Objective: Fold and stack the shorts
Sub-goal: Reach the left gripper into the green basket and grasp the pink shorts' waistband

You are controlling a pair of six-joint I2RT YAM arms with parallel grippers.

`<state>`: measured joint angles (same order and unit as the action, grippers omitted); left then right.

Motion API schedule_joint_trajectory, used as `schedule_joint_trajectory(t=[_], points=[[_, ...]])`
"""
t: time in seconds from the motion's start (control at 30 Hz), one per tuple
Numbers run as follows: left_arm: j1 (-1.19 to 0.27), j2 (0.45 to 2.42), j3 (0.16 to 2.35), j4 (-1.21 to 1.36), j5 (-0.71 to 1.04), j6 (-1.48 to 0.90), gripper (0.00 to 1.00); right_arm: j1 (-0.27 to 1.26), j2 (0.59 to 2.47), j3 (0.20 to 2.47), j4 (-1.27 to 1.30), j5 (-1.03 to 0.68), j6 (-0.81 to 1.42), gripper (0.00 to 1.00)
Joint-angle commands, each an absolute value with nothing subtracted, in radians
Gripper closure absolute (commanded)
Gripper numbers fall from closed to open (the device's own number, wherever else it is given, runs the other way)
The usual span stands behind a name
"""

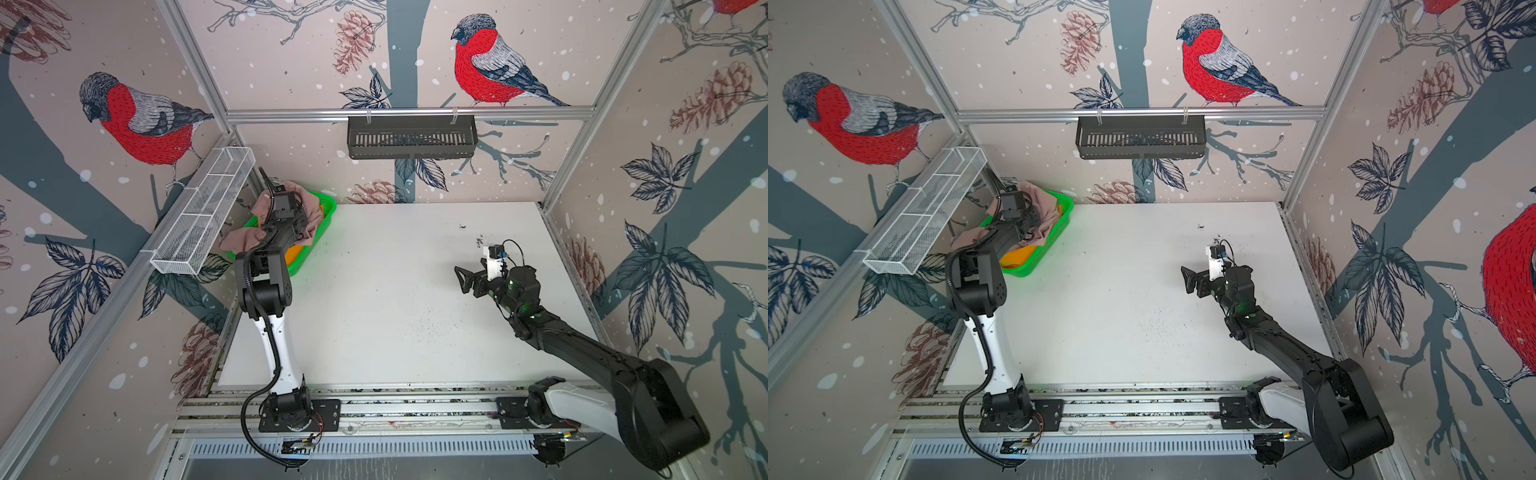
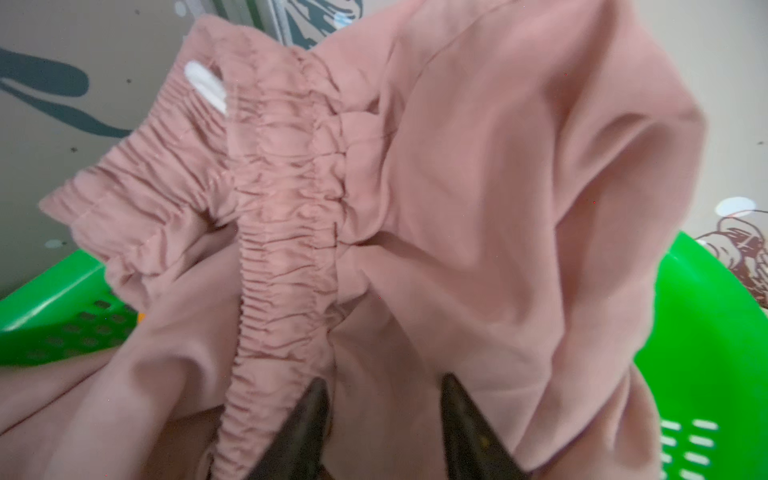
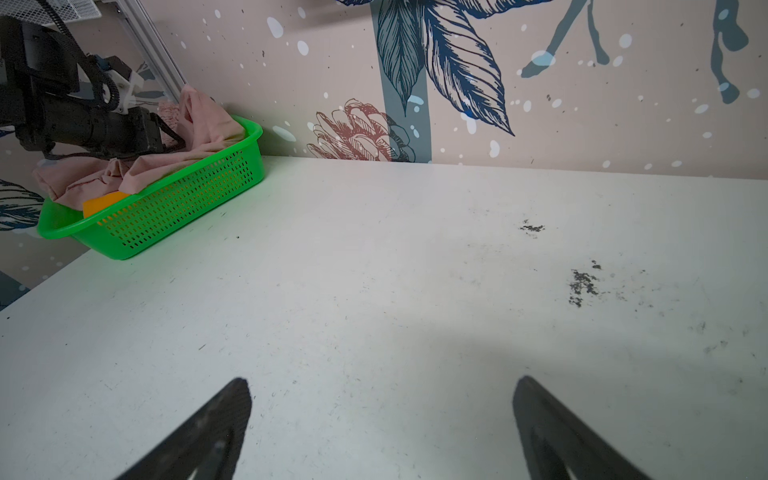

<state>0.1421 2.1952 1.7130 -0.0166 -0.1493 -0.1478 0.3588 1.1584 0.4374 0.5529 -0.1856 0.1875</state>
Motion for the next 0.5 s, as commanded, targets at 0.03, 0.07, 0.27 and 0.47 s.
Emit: schedule_joint_trajectory(t=[0.03, 0.07, 0.27, 0.47], points=[[0.144, 2.198, 1.728, 0.014, -0.094, -0.123, 1.00, 0.360, 1.151, 0.427, 0.595, -0.190, 0.206, 0.01], [0.144, 2.191, 1.725, 0.014, -0.084, -0.121, 1.00, 0.360, 1.149, 0.425, 0.595, -0.189, 0.205, 0.01], [0.144, 2.067, 1.667, 0.033, 0.023, -0.122, 1.00, 0.360, 1.138, 0.434, 0.584, -0.185, 0.207, 0.02], [0.141, 1.876, 1.600, 0.005, 0.164, -0.128, 1.00, 0.360, 1.129, 0.458, 0.588, -0.208, 0.224, 0.03]])
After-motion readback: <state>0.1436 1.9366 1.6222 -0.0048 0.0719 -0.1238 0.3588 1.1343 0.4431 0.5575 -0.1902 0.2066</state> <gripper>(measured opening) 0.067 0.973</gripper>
